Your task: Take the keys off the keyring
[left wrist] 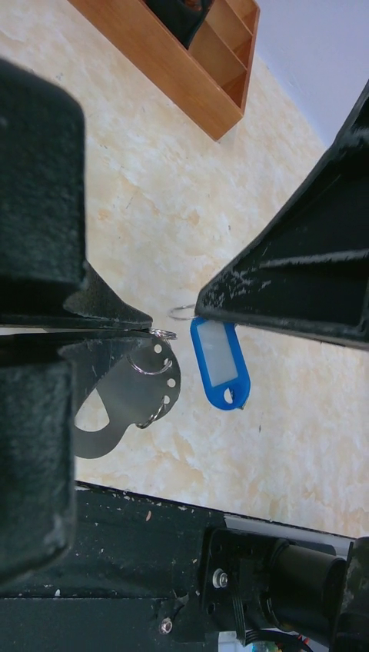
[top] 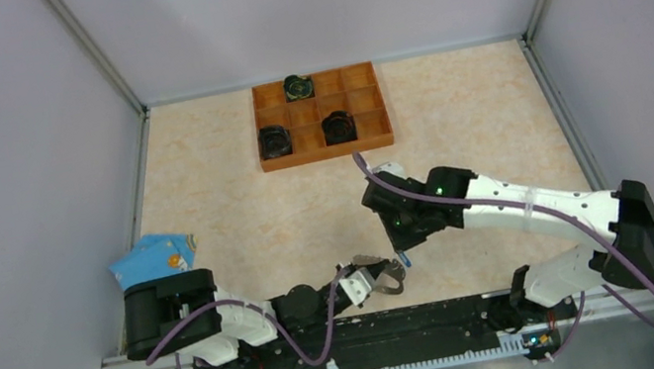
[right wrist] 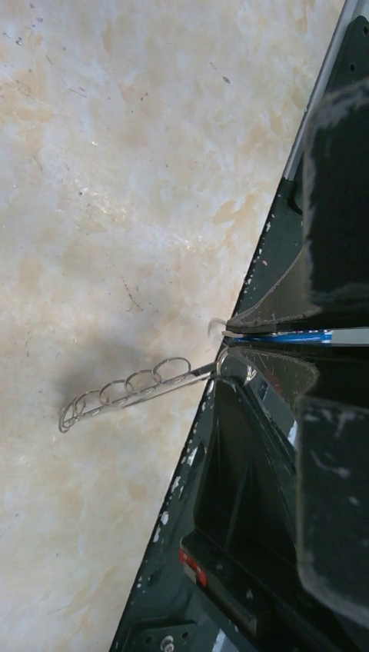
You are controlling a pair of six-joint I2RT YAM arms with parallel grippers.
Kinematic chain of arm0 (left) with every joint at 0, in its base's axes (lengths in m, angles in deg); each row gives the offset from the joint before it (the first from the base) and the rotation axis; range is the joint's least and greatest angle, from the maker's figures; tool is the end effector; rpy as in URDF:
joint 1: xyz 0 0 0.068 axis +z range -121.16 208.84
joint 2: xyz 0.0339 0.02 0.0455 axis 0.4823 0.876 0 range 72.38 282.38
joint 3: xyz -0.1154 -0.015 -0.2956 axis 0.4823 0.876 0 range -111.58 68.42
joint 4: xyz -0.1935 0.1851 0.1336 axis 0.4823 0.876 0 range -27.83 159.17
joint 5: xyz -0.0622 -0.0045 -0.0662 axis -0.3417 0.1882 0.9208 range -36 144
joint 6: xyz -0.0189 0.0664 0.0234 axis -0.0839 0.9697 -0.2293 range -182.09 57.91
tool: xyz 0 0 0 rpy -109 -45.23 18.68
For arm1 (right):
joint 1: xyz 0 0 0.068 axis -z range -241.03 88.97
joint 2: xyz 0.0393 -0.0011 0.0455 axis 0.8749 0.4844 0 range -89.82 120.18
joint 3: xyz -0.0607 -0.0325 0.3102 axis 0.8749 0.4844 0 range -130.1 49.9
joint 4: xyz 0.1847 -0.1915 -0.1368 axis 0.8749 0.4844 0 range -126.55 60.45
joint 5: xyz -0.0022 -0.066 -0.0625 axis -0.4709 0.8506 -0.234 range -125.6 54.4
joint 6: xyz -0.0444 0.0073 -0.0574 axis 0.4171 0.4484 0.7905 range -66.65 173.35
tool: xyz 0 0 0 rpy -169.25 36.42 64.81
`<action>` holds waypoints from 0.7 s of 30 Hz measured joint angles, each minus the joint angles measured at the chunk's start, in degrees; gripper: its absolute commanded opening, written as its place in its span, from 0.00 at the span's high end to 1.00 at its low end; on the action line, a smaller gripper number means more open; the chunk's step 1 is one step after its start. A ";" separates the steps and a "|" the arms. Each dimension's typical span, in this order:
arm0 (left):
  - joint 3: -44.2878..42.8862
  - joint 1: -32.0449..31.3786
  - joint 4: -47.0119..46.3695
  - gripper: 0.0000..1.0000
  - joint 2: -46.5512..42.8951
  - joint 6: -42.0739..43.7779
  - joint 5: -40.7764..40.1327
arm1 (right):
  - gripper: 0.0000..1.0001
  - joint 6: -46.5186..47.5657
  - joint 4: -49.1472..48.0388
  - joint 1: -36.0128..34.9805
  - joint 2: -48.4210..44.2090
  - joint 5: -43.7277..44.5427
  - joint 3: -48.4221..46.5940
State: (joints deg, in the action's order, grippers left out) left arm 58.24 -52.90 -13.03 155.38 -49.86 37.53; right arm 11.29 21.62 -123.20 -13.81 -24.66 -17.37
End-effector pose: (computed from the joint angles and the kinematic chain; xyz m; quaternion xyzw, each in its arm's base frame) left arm 0.0537 -0.2506 0.1723 0.4305 0.5430 -0.3256 0.6433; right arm 0.1447 0.2493 0.3076 -0.1516 0.9636 0.0999 0.1960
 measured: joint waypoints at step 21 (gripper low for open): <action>-1.64 9.97 10.36 1.00 -6.08 -9.99 -2.45 | 1.00 1.25 -11.76 18.16 -6.62 2.38 15.43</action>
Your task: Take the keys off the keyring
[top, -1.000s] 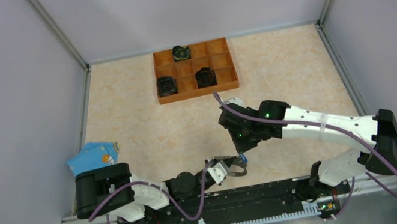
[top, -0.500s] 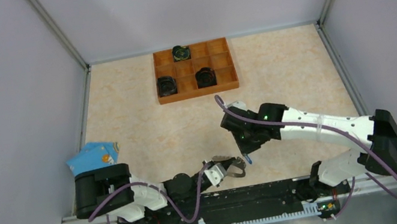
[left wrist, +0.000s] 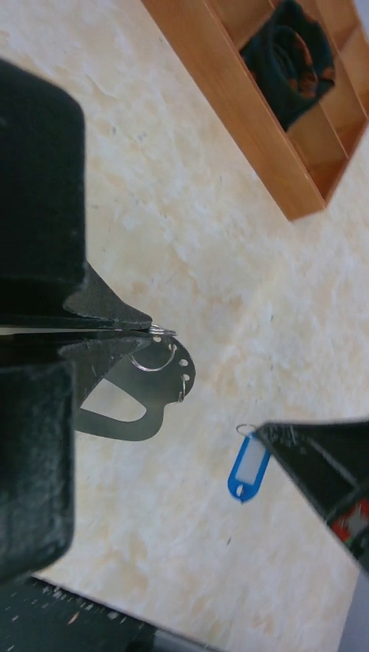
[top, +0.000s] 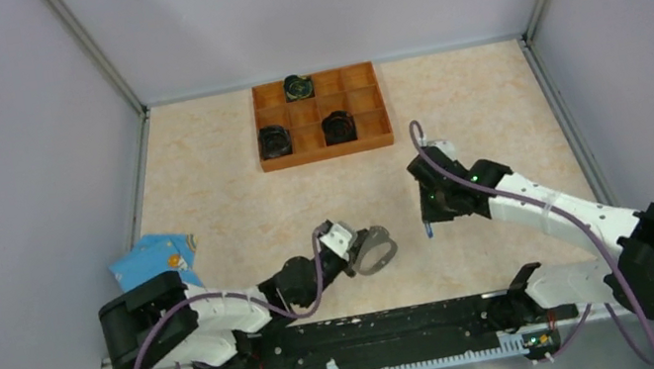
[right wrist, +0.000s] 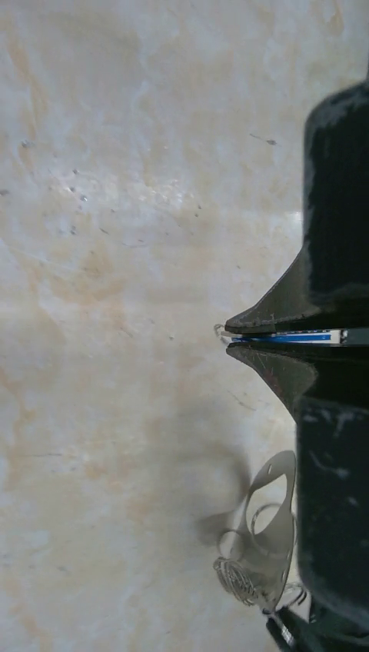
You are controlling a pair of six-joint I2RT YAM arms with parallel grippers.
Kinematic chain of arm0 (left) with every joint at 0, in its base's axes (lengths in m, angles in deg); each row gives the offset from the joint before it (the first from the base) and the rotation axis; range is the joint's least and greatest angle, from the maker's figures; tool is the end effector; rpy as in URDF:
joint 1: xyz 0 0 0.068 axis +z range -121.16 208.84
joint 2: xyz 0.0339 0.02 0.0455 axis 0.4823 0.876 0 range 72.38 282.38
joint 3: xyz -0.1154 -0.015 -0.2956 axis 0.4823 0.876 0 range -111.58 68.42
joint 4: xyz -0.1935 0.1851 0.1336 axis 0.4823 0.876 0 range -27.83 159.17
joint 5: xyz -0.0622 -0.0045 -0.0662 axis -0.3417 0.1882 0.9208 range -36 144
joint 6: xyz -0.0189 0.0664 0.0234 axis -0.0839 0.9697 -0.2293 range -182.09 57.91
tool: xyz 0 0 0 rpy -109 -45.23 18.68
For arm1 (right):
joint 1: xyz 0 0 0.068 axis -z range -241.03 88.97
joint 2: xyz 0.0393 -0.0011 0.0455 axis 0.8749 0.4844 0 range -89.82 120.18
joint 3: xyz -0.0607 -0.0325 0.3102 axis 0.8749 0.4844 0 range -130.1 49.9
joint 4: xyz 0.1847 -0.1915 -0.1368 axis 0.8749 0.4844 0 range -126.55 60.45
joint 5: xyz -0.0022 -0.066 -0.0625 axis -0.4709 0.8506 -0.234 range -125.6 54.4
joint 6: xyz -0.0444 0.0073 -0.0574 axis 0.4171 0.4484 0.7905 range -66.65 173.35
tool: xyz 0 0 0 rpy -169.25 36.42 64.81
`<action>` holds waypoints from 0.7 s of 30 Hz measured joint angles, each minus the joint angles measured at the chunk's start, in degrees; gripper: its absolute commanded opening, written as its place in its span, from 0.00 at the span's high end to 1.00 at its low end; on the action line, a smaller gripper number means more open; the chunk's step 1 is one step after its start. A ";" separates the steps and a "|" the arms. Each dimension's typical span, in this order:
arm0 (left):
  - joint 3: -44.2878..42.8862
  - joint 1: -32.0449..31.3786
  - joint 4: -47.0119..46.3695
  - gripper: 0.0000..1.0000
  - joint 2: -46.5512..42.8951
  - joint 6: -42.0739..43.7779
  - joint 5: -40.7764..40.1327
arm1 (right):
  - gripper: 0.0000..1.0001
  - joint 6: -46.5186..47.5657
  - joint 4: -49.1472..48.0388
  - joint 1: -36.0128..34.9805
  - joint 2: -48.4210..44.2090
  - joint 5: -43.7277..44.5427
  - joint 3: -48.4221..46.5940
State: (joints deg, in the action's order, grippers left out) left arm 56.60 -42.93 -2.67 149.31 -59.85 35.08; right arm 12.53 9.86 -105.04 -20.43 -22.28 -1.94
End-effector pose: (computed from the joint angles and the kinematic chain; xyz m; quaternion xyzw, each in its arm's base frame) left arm 0.0986 -0.2366 0.1818 0.3282 0.6282 -0.3010 0.6380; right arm 0.1959 0.1698 0.2556 -0.0009 0.9681 0.0676 0.2414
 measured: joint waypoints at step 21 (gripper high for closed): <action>-22.05 25.88 39.89 0.56 10.47 -25.35 13.81 | 1.00 5.70 -26.12 17.55 -5.07 0.81 16.41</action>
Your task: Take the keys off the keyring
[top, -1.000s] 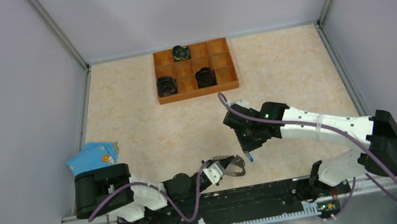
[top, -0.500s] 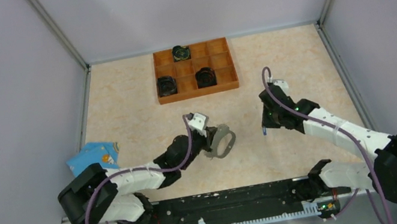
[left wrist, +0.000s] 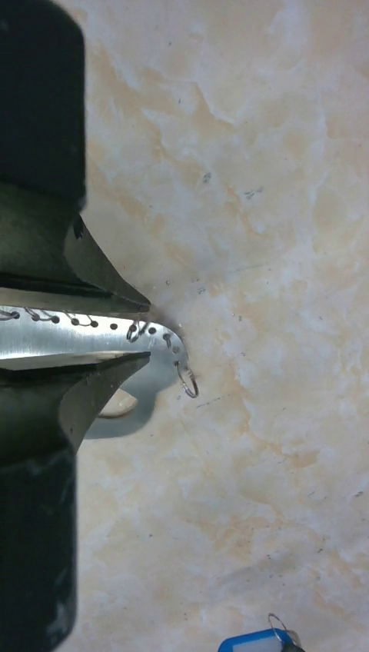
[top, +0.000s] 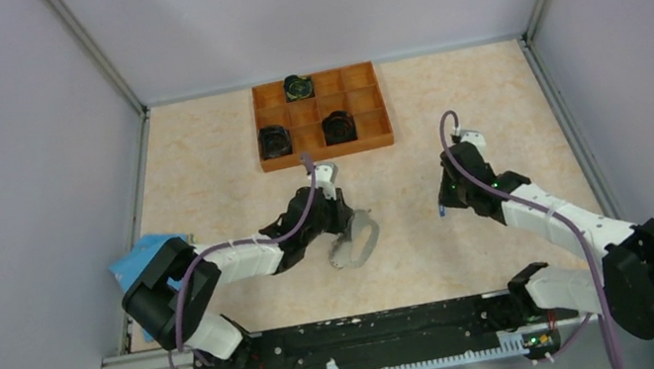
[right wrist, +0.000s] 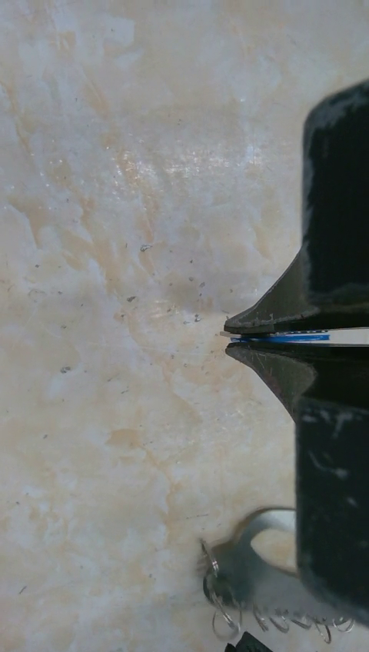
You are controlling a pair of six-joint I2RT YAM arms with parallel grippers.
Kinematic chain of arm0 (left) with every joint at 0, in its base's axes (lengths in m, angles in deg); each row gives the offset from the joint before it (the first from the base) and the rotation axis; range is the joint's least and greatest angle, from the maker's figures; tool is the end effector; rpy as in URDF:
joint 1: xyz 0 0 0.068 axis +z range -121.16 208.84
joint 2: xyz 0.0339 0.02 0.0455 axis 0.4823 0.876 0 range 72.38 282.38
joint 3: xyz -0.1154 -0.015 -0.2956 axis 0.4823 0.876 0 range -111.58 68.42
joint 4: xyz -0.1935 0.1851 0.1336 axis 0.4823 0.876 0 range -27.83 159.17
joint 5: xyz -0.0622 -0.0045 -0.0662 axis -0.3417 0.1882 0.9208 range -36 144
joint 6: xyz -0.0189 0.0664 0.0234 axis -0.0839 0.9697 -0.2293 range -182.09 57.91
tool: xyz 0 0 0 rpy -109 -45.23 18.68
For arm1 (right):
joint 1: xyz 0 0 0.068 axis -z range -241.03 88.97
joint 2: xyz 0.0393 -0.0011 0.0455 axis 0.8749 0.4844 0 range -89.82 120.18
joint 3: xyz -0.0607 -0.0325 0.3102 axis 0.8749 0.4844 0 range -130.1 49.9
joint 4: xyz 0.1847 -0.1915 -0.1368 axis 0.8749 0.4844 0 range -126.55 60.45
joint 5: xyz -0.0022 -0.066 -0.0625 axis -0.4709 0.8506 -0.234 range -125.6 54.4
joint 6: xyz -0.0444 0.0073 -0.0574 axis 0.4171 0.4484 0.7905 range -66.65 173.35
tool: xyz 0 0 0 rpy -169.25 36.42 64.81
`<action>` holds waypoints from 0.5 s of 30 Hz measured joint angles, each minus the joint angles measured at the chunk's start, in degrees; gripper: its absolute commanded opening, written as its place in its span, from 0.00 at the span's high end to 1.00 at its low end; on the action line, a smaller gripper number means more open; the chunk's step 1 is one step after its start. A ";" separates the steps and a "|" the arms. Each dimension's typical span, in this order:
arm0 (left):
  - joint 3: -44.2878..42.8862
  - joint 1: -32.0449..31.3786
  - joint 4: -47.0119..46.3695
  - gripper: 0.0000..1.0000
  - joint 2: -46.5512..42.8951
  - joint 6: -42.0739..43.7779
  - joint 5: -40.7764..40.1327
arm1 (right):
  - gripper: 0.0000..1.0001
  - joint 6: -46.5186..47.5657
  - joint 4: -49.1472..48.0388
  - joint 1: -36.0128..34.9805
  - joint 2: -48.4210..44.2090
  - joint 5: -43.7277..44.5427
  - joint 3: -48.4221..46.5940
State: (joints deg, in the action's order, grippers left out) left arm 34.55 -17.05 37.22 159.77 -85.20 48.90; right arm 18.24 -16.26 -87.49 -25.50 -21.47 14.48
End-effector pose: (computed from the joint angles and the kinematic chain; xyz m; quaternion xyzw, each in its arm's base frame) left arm 0.2416 -0.2415 0.1656 0.1473 0.8465 -0.2574 0.4421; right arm 0.2311 0.0984 0.2073 0.1128 0.9243 0.0781 0.3563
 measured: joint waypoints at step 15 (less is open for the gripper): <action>1.44 0.15 8.55 0.01 -21.79 0.72 1.75 | 0.82 1.51 -8.35 0.50 -1.84 -8.59 4.02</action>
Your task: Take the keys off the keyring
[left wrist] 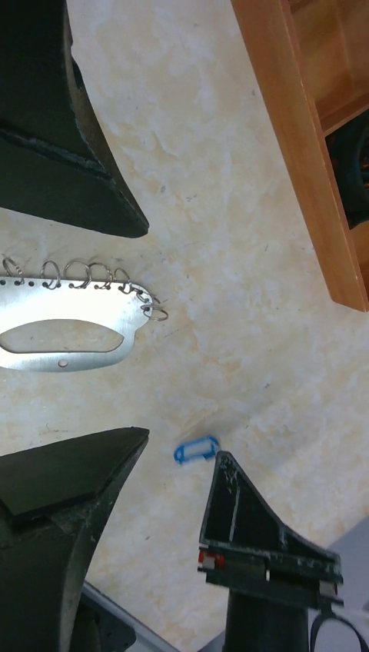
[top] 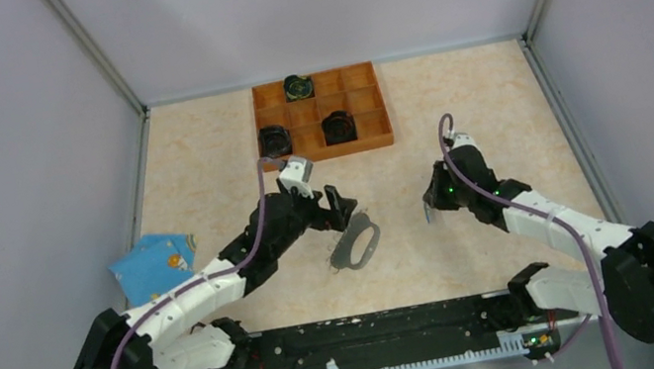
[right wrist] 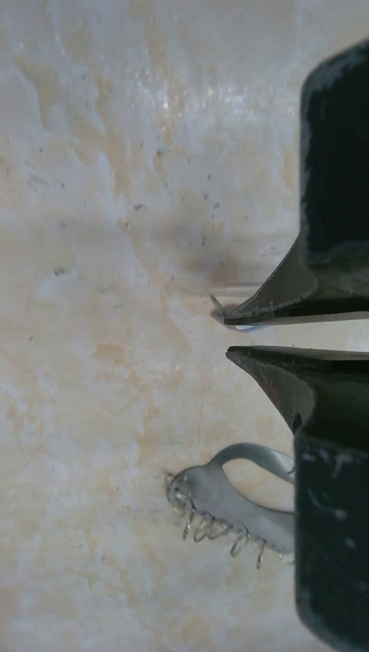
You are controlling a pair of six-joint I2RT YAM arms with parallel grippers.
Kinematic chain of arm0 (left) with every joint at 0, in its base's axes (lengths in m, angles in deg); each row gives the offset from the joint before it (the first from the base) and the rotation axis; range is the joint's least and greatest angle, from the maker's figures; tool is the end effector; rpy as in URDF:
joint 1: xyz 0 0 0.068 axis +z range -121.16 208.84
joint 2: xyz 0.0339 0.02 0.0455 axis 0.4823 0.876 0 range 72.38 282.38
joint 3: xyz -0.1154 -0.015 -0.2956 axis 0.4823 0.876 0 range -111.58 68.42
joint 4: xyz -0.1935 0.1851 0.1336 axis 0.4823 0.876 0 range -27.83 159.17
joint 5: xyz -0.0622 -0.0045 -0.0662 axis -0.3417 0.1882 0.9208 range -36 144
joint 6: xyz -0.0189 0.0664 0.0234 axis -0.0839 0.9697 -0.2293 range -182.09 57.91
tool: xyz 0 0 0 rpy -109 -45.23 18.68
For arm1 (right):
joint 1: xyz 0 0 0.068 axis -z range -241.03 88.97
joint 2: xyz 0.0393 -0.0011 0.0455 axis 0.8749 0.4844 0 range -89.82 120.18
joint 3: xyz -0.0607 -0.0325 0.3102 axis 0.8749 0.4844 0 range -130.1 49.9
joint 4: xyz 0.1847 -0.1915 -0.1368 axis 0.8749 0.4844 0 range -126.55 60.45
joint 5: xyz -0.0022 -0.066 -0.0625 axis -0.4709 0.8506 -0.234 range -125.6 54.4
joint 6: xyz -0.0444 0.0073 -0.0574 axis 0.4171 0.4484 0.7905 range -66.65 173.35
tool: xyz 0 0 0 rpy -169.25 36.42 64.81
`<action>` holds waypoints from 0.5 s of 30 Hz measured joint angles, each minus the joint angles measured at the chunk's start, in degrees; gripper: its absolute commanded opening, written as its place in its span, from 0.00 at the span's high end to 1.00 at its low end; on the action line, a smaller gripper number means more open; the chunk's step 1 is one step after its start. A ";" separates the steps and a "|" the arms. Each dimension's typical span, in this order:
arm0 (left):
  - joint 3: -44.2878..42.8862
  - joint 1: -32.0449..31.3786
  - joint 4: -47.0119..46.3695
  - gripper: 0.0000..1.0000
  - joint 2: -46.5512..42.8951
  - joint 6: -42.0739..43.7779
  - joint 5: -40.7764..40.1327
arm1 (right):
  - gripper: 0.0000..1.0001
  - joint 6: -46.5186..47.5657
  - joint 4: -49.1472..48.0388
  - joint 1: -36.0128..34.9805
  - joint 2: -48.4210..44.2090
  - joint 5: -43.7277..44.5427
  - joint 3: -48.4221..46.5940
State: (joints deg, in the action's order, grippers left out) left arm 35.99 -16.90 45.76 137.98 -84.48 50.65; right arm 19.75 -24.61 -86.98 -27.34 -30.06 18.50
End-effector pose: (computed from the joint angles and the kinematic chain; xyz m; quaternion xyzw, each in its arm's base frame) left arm 0.2064 -0.2067 0.2515 0.1452 0.7893 -0.3145 0.5070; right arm 0.2272 0.1040 0.2012 0.0803 0.9127 0.1593 0.3676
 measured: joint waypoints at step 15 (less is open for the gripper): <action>2.10 0.00 10.56 0.01 -8.63 -1.20 2.47 | 0.26 0.66 -0.94 0.50 -0.11 -4.46 -1.18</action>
State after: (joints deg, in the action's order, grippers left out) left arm 38.09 -16.90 56.32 129.35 -85.68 53.12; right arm 20.40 -25.55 -86.48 -27.45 -34.52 17.32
